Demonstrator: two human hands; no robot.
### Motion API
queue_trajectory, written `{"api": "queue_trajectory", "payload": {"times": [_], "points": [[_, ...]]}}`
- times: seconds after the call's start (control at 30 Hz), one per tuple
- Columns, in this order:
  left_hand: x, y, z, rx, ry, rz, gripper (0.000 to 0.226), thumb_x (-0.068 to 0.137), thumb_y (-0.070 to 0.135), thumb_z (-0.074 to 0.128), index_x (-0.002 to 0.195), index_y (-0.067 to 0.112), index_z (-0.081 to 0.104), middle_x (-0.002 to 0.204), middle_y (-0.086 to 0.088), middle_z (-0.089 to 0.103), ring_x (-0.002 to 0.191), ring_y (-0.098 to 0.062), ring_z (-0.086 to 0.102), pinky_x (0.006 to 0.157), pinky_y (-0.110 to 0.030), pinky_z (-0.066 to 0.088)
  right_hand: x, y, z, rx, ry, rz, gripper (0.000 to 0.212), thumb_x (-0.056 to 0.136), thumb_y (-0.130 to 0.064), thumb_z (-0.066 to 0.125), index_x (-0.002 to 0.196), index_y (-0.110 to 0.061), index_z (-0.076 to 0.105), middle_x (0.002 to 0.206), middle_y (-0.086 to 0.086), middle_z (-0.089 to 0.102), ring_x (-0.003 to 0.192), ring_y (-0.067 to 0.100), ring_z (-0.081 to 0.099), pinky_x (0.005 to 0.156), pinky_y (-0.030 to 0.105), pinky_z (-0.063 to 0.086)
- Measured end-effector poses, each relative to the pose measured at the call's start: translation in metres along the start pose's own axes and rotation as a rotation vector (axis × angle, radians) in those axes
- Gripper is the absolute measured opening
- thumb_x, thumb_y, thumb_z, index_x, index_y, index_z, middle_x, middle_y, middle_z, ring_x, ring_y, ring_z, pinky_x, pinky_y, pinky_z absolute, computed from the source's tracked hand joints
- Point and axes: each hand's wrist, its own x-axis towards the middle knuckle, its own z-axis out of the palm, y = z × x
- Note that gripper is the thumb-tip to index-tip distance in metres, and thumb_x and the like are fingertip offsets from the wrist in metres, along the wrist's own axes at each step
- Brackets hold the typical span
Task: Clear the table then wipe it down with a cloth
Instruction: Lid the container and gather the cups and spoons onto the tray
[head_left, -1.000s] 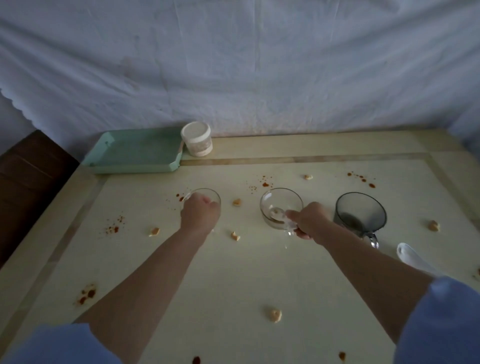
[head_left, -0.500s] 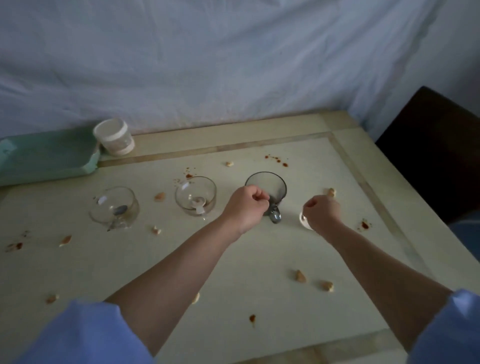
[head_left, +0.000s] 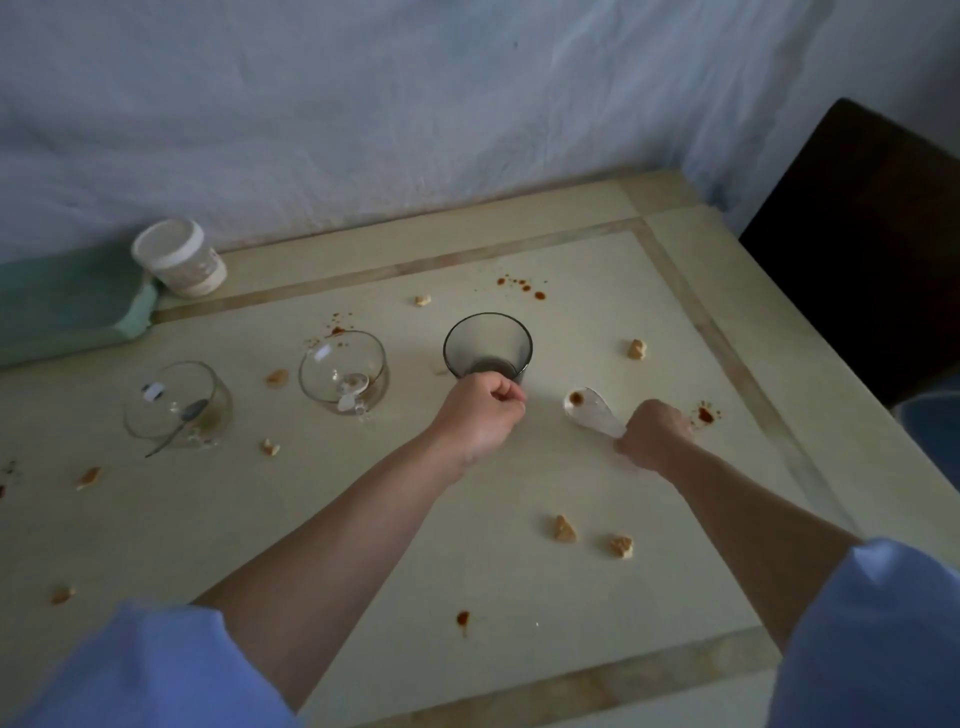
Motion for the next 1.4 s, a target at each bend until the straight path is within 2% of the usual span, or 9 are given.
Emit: {"api": "queue_trajectory", "payload": {"times": [0.13,0.37,0.8,0.9,1.0,1.07,1.23,1.33,1.4], "points": [[-0.005,0.006,-0.007,-0.006,0.001,-0.020,0.012,0.084,0.007,0.056,0.091,0.013,0.065,0.083,-0.004,0.059,0.073,-0.017,0.052,0.069,-0.025,0.044,-0.008,-0.016,-0.036,0.284,-0.021,-0.093,0.018,0.078,-0.020,0.072,0.085,-0.005,0.066,0.068,0.006,0.058,0.055,0.016,0.052,0.047,0.022,0.037],[-0.014,-0.001,-0.027,-0.056,-0.015,-0.045,0.009,0.086,0.009,0.055,0.081,0.014,0.061,0.075,-0.003,0.053,0.074,-0.021,0.047,0.068,-0.032,0.039,-0.029,-0.089,-0.060,0.431,-0.119,-0.317,0.023,0.076,-0.025,0.073,0.063,-0.009,0.064,0.057,0.004,0.058,0.048,0.013,0.047,0.048,0.022,0.037],[-0.015,-0.028,-0.058,-0.221,0.073,-0.108,0.019,0.086,0.005,0.056,0.073,0.019,0.059,0.073,-0.002,0.054,0.075,-0.019,0.049,0.072,-0.031,0.041,-0.013,-0.128,-0.025,0.258,-0.093,-0.211,0.036,0.079,-0.031,0.071,0.059,-0.007,0.054,0.054,0.004,0.056,0.043,0.014,0.046,0.042,0.023,0.036],[-0.018,-0.030,-0.059,-0.226,0.066,-0.119,0.014,0.086,0.005,0.055,0.078,0.016,0.059,0.076,-0.004,0.054,0.074,-0.018,0.048,0.071,-0.030,0.040,-0.018,-0.127,-0.029,0.200,-0.030,-0.230,0.039,0.081,-0.038,0.069,0.064,-0.008,0.051,0.063,0.006,0.057,0.058,0.020,0.056,0.052,0.026,0.041],[-0.026,-0.037,-0.065,-0.235,0.051,-0.122,0.009,0.086,0.006,0.055,0.081,0.012,0.058,0.074,-0.005,0.052,0.070,-0.018,0.046,0.067,-0.029,0.040,-0.034,-0.135,-0.039,-0.036,0.207,-0.288,0.039,0.085,-0.039,0.060,0.107,-0.006,0.056,0.110,0.013,0.058,0.105,0.030,0.052,0.088,0.037,0.041],[-0.032,-0.045,-0.073,-0.240,0.067,-0.145,0.010,0.086,0.002,0.053,0.080,0.010,0.057,0.066,-0.002,0.049,0.061,-0.014,0.044,0.058,-0.024,0.039,-0.051,-0.148,-0.043,-0.017,0.270,-0.408,0.031,0.085,-0.024,0.056,0.113,-0.010,0.056,0.118,0.012,0.057,0.113,0.032,0.048,0.094,0.038,0.037],[-0.038,-0.080,-0.104,-0.519,0.141,-0.352,0.028,0.092,-0.003,0.041,0.069,0.009,0.052,0.041,0.003,0.049,0.031,-0.006,0.040,0.037,-0.009,0.027,-0.091,-0.179,-0.005,0.202,-0.003,-0.521,0.020,0.081,-0.009,0.050,0.092,-0.010,0.067,0.096,0.014,0.069,0.087,0.031,0.064,0.068,0.030,0.049],[-0.046,-0.107,-0.127,-0.464,0.287,-0.370,0.020,0.088,-0.001,0.053,0.071,0.009,0.056,0.060,-0.004,0.055,0.045,-0.012,0.049,0.045,-0.019,0.034,-0.102,-0.191,0.031,0.227,-0.239,-0.504,0.016,0.082,-0.010,0.056,0.092,-0.005,0.067,0.091,0.015,0.070,0.084,0.029,0.068,0.072,0.034,0.056],[-0.050,-0.125,-0.145,-0.469,0.378,-0.401,0.019,0.088,0.002,0.054,0.071,0.009,0.055,0.066,-0.007,0.055,0.048,-0.014,0.050,0.046,-0.020,0.035,-0.106,-0.201,0.050,0.267,-0.417,-0.442,0.007,0.085,-0.008,0.058,0.081,-0.003,0.060,0.075,0.012,0.065,0.060,0.019,0.065,0.057,0.029,0.052]]}}
